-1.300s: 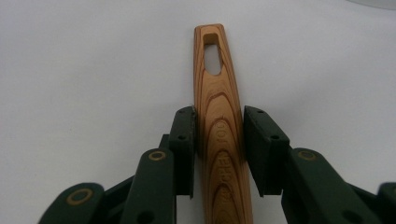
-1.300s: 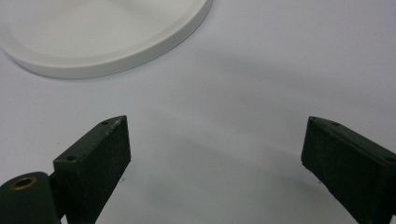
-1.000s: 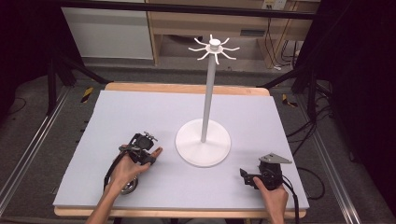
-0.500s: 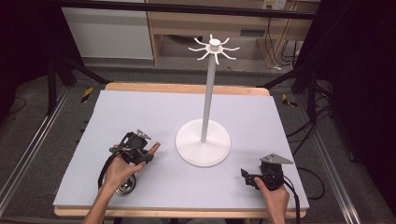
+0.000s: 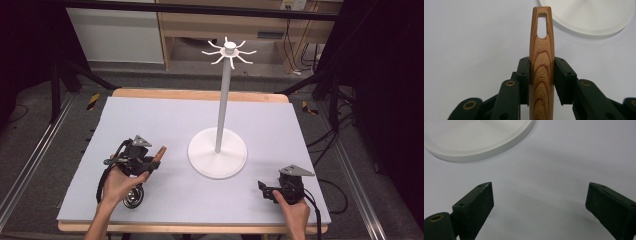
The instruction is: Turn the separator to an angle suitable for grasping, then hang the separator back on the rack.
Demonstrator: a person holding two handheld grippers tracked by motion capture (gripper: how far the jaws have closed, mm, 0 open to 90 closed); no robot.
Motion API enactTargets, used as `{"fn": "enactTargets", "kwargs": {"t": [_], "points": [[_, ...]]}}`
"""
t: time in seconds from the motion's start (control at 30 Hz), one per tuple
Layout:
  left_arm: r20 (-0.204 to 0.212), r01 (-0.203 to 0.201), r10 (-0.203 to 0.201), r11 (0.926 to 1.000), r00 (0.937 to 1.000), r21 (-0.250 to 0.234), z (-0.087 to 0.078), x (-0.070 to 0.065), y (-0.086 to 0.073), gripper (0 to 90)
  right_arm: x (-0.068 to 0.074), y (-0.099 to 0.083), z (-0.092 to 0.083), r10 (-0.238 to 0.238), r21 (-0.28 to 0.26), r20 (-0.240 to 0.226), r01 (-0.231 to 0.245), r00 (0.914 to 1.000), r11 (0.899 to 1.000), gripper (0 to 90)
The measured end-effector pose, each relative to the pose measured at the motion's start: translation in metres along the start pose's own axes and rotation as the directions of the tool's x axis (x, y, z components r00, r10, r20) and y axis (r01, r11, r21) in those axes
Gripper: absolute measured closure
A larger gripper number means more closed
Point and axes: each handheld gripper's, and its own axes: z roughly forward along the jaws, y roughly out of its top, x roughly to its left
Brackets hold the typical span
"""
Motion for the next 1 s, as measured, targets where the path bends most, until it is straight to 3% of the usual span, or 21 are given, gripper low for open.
{"fn": "enactTargets", "kwargs": {"t": [0.17, 0.3, 0.37, 0.5, 0.57, 0.63, 0.67, 0.7, 0.73, 0.77, 0.83, 0.87, 0.93, 0.97, 1.0], "points": [[0.004, 0.003, -0.002, 0.9975, 1.0000, -0.071, -0.012, 0.002, 0.000, 67.5, 0.000, 0.000, 0.000, 0.001, -0.001, 0.003, -0.001, 1.0000, 1.000, 8.5], [-0.014, -0.001, -0.002, 0.9807, 0.9999, -0.196, -0.025, -0.001, -0.001, 67.5, 0.000, 0.000, 0.000, 0.006, -0.002, 0.002, -0.006, 1.0000, 1.000, 8.5], [-0.014, -0.004, 0.001, 0.9773, 0.9999, -0.212, -0.027, -0.001, -0.001, 67.5, -0.001, 0.000, 0.000, 0.003, -0.004, 0.002, -0.003, 1.0000, 1.000, 8.5], [-0.023, -0.026, 0.020, 0.9582, 0.9995, -0.285, -0.032, -0.007, -0.001, 67.4, -0.001, 0.000, 0.000, 0.005, -0.004, 0.005, -0.005, 1.0000, 1.000, 8.5], [-0.019, -0.030, 0.025, 0.9430, 0.9995, -0.331, -0.038, -0.011, -0.001, 67.4, -0.002, 0.000, 0.000, 0.003, -0.008, 0.010, -0.002, 0.9999, 1.000, 8.5], [-0.016, -0.029, 0.026, 0.9386, 0.9995, -0.344, -0.040, -0.011, -0.001, 67.4, -0.002, 0.000, -0.001, 0.005, -0.009, 0.011, -0.005, 0.9999, 1.000, 8.5], [-0.009, -0.015, 0.012, 0.9228, 0.9999, -0.385, -0.044, -0.012, -0.002, 67.4, -0.002, 0.000, -0.001, 0.005, -0.009, 0.010, -0.005, 0.9999, 1.000, 8.5], [-0.009, -0.015, 0.012, 0.9228, 0.9999, -0.385, -0.044, -0.012, -0.002, 67.4, -0.002, 0.000, -0.001, 0.005, -0.009, 0.010, -0.005, 0.9999, 1.000, 8.5], [0.001, -0.001, 0.001, 0.9074, 1.0000, -0.420, -0.048, -0.012, -0.003, 67.4, -0.001, 0.000, 0.000, 0.002, -0.007, 0.011, -0.002, 0.9999, 1.000, 8.5], [0.001, -0.001, 0.001, 0.9074, 1.0000, -0.420, -0.048, -0.012, -0.003, 67.4, -0.001, 0.000, 0.000, 0.000, -0.008, 0.010, 0.000, 1.0000, 1.000, 8.5], [0.012, 0.013, -0.009, 0.8941, 0.9999, -0.448, -0.053, -0.012, -0.004, 67.4, -0.001, 0.000, 0.000, 0.002, -0.009, 0.007, -0.002, 1.0000, 1.000, 8.5], [0.022, 0.025, -0.016, 0.8824, 0.9996, -0.470, -0.057, -0.012, -0.005, 67.4, -0.001, 0.000, -0.001, 0.001, -0.013, 0.007, -0.001, 1.0000, 1.000, 8.5], [0.025, 0.028, -0.018, 0.8701, 0.9995, -0.492, -0.060, -0.013, -0.005, 67.4, -0.001, 0.000, -0.001, 0.004, -0.011, 0.003, -0.004, 1.0000, 1.000, 8.5], [0.026, 0.028, -0.018, 0.8655, 0.9995, -0.500, -0.062, -0.013, -0.005, 67.4, -0.001, 0.000, -0.001, 0.000, -0.011, 0.004, 0.000, 1.0000, 1.000, 8.5], [0.026, 0.028, -0.018, 0.8655, 0.9995, -0.500, -0.062, -0.013, -0.005, 67.4, -0.001, 0.000, -0.001, 0.000, -0.014, 0.006, 0.000, 1.0000, 1.000, 8.5]]}}
